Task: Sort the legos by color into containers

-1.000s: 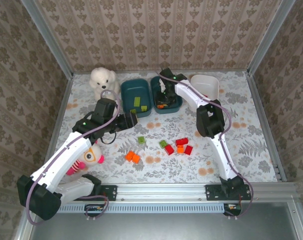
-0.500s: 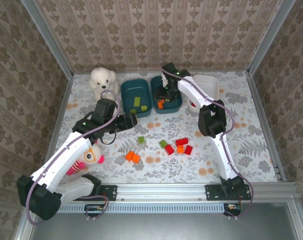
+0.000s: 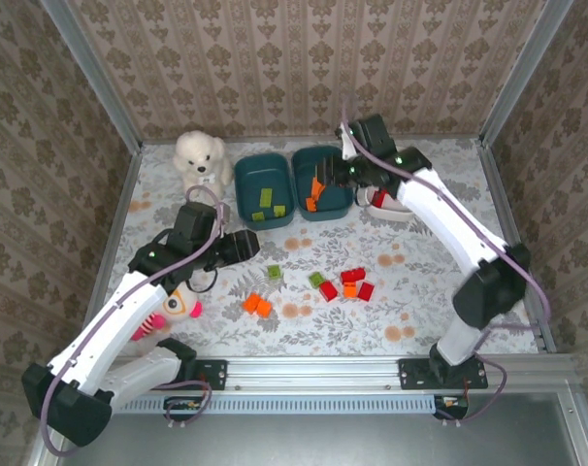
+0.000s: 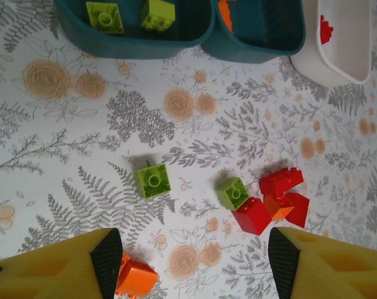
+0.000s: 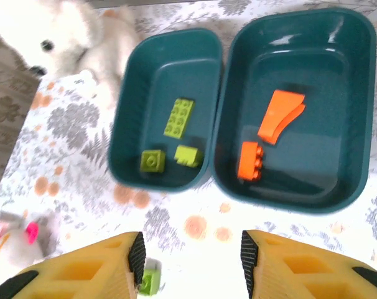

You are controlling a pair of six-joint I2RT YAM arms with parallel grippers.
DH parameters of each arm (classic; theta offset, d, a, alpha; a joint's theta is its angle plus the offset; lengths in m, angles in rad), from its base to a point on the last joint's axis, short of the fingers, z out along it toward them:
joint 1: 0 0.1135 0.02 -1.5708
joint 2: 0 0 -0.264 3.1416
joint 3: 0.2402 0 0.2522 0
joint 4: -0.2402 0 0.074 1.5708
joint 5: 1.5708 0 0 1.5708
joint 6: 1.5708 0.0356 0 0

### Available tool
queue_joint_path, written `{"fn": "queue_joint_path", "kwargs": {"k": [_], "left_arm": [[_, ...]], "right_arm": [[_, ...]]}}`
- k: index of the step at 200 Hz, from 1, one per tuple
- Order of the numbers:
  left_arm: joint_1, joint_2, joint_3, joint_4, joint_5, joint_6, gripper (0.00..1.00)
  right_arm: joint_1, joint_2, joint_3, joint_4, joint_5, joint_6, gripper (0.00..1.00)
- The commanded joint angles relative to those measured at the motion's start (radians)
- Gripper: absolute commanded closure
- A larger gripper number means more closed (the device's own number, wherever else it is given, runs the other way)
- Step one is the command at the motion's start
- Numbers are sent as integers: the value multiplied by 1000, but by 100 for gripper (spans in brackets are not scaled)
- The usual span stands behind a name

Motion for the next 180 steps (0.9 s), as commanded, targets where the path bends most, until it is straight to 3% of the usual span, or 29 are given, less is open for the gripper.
{"fn": "queue_joint_path", "kwargs": {"k": [1,42,79,116,180], "left_arm": [[-9,-20,-25,-60,-1,36,33],[-20,12,-67,-55,28,48,33],[-58,89,-107,11,16,34,34],[-130,242,-69,42,-50,-12,31],[-213,627,164,-47,-181,-117,27]], "right_arm": [[87,-150,-181,103,95,4,49],[275,-432,-491,160,168,5,41],[431,-588,-745,168,247,42,38],[461,-656,-845,134,250,84,38],[464,-691,-812,84,243,43,38]]}}
